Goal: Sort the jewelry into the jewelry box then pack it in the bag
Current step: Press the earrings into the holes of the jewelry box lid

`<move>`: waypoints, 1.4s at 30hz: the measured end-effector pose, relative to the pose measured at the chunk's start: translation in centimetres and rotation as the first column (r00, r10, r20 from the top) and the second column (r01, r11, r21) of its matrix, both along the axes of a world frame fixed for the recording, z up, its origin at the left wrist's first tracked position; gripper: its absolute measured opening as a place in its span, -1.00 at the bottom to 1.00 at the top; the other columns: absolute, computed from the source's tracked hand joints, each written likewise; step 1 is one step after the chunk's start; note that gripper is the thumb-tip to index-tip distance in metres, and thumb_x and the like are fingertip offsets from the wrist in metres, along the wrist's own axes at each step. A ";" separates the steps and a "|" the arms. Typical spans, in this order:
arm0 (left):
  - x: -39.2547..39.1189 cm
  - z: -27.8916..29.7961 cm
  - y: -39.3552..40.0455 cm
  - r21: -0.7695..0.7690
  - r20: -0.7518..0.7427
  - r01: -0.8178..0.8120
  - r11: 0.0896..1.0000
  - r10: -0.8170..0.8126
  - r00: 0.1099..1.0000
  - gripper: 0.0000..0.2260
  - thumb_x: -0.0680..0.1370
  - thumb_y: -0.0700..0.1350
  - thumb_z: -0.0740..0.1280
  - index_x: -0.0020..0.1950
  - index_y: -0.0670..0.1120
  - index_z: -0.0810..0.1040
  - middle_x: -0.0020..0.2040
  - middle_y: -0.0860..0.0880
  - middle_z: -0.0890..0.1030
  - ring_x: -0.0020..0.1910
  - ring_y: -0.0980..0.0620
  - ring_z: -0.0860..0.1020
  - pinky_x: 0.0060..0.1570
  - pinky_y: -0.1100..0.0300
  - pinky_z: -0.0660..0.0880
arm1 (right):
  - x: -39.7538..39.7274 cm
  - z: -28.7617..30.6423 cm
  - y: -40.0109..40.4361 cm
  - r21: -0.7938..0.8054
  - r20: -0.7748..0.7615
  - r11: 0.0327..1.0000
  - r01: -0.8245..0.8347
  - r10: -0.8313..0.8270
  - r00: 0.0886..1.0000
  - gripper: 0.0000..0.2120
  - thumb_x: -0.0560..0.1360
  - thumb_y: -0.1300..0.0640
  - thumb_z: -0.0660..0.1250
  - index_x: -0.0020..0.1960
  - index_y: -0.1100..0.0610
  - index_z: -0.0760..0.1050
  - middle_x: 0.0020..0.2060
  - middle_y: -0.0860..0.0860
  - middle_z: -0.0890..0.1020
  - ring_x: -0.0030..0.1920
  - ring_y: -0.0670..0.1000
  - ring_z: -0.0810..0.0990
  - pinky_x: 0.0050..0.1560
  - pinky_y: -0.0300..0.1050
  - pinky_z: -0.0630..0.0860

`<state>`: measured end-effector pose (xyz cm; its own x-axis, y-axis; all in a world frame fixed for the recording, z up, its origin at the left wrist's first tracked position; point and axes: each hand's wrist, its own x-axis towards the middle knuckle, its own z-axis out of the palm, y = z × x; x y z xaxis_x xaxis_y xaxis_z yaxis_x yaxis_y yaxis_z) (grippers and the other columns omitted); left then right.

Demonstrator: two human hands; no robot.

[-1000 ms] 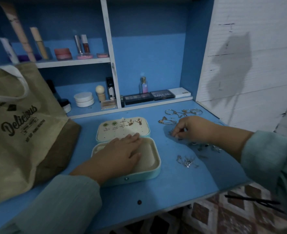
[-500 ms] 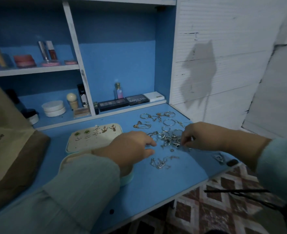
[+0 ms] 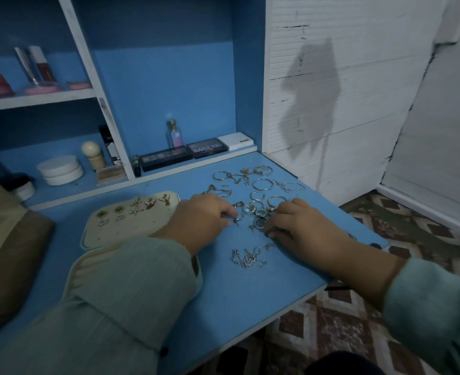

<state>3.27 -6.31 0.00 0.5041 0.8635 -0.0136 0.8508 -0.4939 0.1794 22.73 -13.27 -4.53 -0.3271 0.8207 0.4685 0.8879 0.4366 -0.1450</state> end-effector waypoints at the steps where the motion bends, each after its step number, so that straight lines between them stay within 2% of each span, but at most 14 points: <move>1: -0.2 -0.2 0.1 0.000 0.028 -0.018 1.000 0.018 0.999 -0.77 0.57 -0.03 0.26 0.21 0.15 0.54 0.21 0.10 0.50 0.21 0.05 0.42 0.25 0.10 0.34 | -0.1 -0.1 0.0 0.002 -0.020 1.000 0.000 0.000 1.000 -0.91 0.35 0.10 0.34 -0.19 0.05 0.61 -0.32 -0.01 0.55 -0.28 0.08 0.50 -0.29 -0.07 0.48; 5: -0.8 -0.3 0.4 0.014 0.077 -0.085 0.996 0.083 0.994 -0.82 0.55 -0.05 0.30 0.11 0.13 0.59 0.16 0.11 0.53 0.19 0.04 0.44 0.26 0.05 0.35 | -0.4 -0.7 -0.1 0.014 -0.148 1.000 0.024 -0.022 0.989 -0.94 0.37 0.16 0.32 -0.21 0.11 0.57 -0.28 0.01 0.54 -0.23 0.09 0.49 -0.14 -0.14 0.42; 7: -1.0 -0.2 0.4 0.040 0.031 -0.080 0.996 0.078 0.996 -0.84 0.54 -0.03 0.31 0.08 0.16 0.60 0.14 0.14 0.53 0.20 0.04 0.43 0.26 0.06 0.31 | -0.3 -0.8 -0.2 0.033 -0.211 0.999 0.032 -0.024 0.977 -0.95 0.38 0.21 0.31 -0.21 0.14 0.55 -0.24 0.03 0.54 -0.21 0.08 0.49 -0.11 -0.20 0.35; 9: -1.2 0.0 0.3 0.086 -0.052 -0.071 0.994 0.076 0.996 -0.85 0.54 0.01 0.31 0.06 0.19 0.60 0.13 0.17 0.52 0.21 0.04 0.39 0.24 0.07 0.25 | -0.1 -0.9 -0.2 0.053 -0.250 0.998 0.036 -0.022 0.968 -0.95 0.39 0.23 0.30 -0.20 0.15 0.53 -0.23 0.03 0.55 -0.20 0.09 0.50 -0.09 -0.19 0.36; 14: -1.3 0.1 0.2 0.136 -0.167 -0.082 0.987 0.105 0.980 -0.90 0.49 0.10 0.33 -0.03 0.21 0.61 0.07 0.25 0.53 0.18 0.10 0.37 0.20 0.03 0.13 | -0.2 -0.8 -0.4 0.036 -0.271 0.999 0.024 -0.013 0.963 -0.95 0.43 0.21 0.26 -0.19 0.13 0.49 -0.24 -0.08 0.49 -0.19 0.01 0.46 -0.12 -0.29 0.31; 19: -1.1 0.1 -0.1 0.177 -0.188 -0.071 0.982 0.104 0.977 -0.90 0.47 0.10 0.34 -0.09 0.17 0.63 -0.01 0.24 0.56 0.13 0.12 0.39 0.19 0.02 0.09 | -0.4 -0.8 -0.8 0.059 -0.252 0.996 0.065 -0.048 0.967 -0.95 0.44 0.24 0.27 -0.19 0.17 0.49 -0.25 0.03 0.55 -0.21 0.05 0.49 -0.13 -0.18 0.39; 24: -1.2 -0.1 -0.4 0.189 -0.210 -0.038 0.981 0.078 0.974 -0.84 0.53 0.03 0.24 -0.06 0.12 0.62 -0.01 0.18 0.57 0.11 0.10 0.41 0.19 0.02 0.11 | -0.5 -0.8 -1.0 0.062 -0.251 0.992 0.112 -0.093 0.964 -0.92 0.42 0.33 0.36 -0.17 0.19 0.50 -0.26 0.03 0.54 -0.23 0.04 0.48 -0.20 -0.12 0.43; 28: -1.3 0.4 -0.5 0.172 -0.068 -0.070 0.983 0.083 0.994 -0.83 0.54 0.07 0.21 -0.11 0.11 0.58 -0.10 0.24 0.55 0.02 0.17 0.42 0.18 0.05 0.15 | -0.6 -0.5 -1.0 0.058 -0.259 0.994 0.094 -0.076 0.963 -0.94 0.42 0.30 0.39 -0.14 0.18 0.55 -0.25 -0.03 0.54 -0.21 -0.07 0.44 -0.11 -0.29 0.35; 31: -2.1 1.3 -0.8 0.104 0.149 -0.124 0.987 0.107 0.983 -0.85 0.52 0.03 0.27 -0.26 0.11 0.48 -0.27 0.29 0.47 -0.09 0.21 0.42 0.20 0.14 0.25 | -0.9 0.0 -0.9 0.006 -0.252 0.998 0.061 -0.057 0.966 -0.94 0.42 0.26 0.40 -0.11 0.17 0.60 -0.22 -0.03 0.57 -0.19 -0.07 0.46 -0.09 -0.35 0.34; 33: -3.4 1.4 -1.0 0.010 0.335 -0.160 0.987 0.148 0.930 -0.84 0.47 -0.04 0.34 -0.30 0.08 0.47 -0.27 0.24 0.51 -0.15 0.17 0.48 0.05 0.21 0.38 | -1.5 0.8 -0.6 -0.035 -0.280 0.998 0.052 -0.060 0.958 -0.92 0.43 0.26 0.41 -0.08 0.17 0.62 -0.21 -0.05 0.57 -0.19 -0.12 0.49 -0.08 -0.37 0.36; 35: -5.1 1.5 -1.2 -0.047 0.453 -0.164 0.985 0.168 0.875 -0.83 0.45 -0.11 0.38 -0.32 0.07 0.49 -0.25 0.17 0.56 -0.22 0.16 0.52 -0.12 0.25 0.44 | -2.7 1.9 -0.3 -0.074 -0.326 0.997 0.037 -0.059 0.943 -0.89 0.43 0.28 0.41 -0.05 0.18 0.63 -0.23 -0.12 0.52 -0.25 -0.24 0.49 -0.14 -0.50 0.35; 37: -6.8 1.7 -1.3 -0.045 0.484 -0.165 0.985 0.166 0.859 -0.82 0.45 -0.14 0.39 -0.31 0.06 0.50 -0.26 0.16 0.56 -0.25 0.22 0.50 -0.22 0.33 0.41 | -4.3 3.0 0.3 -0.113 -0.360 0.994 0.015 -0.055 0.931 -0.85 0.44 0.29 0.39 0.00 0.19 0.63 -0.24 -0.17 0.47 -0.26 -0.28 0.49 -0.15 -0.57 0.32; 39: -8.5 2.0 -1.4 -0.042 0.516 -0.203 0.978 0.195 0.834 -0.83 0.45 -0.13 0.41 -0.30 0.07 0.51 -0.25 0.20 0.55 -0.24 0.25 0.48 -0.31 0.47 0.34 | -6.0 4.0 1.0 -0.150 -0.388 0.989 -0.007 -0.052 0.920 -0.83 0.46 0.28 0.37 0.04 0.18 0.62 -0.19 -0.13 0.49 -0.26 -0.29 0.45 -0.15 -0.58 0.32; 42: -11.2 1.9 -1.4 -0.090 0.642 -0.291 0.953 0.279 0.714 -0.86 0.43 -0.12 0.45 -0.26 0.06 0.53 -0.22 0.22 0.57 -0.20 0.28 0.50 -0.29 0.51 0.36 | -8.5 5.4 2.1 -0.213 -0.442 0.976 -0.046 -0.054 0.895 -0.83 0.49 0.25 0.34 0.06 0.17 0.61 -0.12 -0.08 0.54 -0.21 -0.24 0.46 -0.16 -0.59 0.33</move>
